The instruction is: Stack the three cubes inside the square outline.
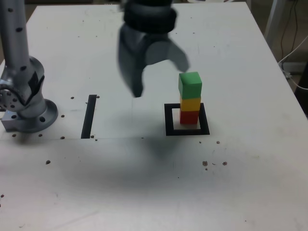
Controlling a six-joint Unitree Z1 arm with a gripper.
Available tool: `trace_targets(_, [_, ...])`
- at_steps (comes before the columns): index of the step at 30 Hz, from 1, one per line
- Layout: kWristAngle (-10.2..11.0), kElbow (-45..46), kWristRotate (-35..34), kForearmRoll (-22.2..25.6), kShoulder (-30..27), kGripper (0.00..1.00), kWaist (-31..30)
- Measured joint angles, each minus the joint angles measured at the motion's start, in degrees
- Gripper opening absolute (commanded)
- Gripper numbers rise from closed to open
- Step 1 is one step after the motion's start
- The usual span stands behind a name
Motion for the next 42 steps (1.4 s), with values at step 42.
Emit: trace_targets(42, [5.97, 41.85, 41.67, -19.0, -18.28, 1.0, 4.72])
